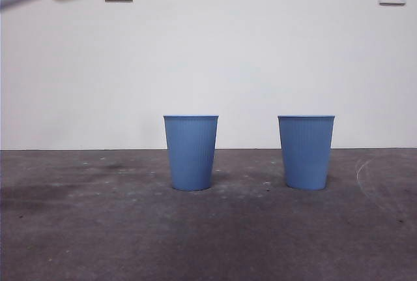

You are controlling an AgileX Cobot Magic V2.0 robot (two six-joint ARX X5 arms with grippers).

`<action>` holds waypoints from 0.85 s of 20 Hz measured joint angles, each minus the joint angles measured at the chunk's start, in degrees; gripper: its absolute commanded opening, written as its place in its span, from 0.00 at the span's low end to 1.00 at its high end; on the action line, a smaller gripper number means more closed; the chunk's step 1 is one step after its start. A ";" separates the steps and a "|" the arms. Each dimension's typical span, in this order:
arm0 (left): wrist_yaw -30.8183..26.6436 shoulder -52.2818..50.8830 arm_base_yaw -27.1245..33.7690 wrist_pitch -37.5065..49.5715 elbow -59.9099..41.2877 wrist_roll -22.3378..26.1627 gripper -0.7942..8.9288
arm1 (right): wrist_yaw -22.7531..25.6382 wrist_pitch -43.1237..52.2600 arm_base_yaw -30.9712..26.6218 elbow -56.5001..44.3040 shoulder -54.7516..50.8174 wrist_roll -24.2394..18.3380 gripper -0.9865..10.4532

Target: Pick up the cup brush,pick up the cup,insert the brush into the cup,clean the cup,put the cup brush back,put the cup back to the fixed position on the table

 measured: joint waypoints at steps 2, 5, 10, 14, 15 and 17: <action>0.00 -3.67 0.00 -2.56 0.00 0.00 0.07 | -0.11 6.99 1.70 -6.25 1.86 2.32 0.63; 0.02 -6.19 0.00 -6.16 0.00 0.04 0.07 | 4.11 17.44 7.26 -13.53 3.98 6.88 0.63; 0.02 -6.82 0.00 -6.47 0.00 0.13 0.07 | 21.16 34.12 19.89 -21.27 9.73 9.03 0.63; 0.15 -6.93 0.00 -8.17 0.00 0.70 0.07 | 30.16 53.66 23.56 -29.11 18.49 9.01 0.63; 0.15 -6.97 0.00 -8.20 0.00 1.05 0.07 | 30.80 58.14 23.54 -30.38 20.63 8.98 0.63; 0.17 -6.97 0.00 -8.17 0.00 1.31 0.07 | 31.17 67.12 23.50 -31.43 26.10 8.48 0.63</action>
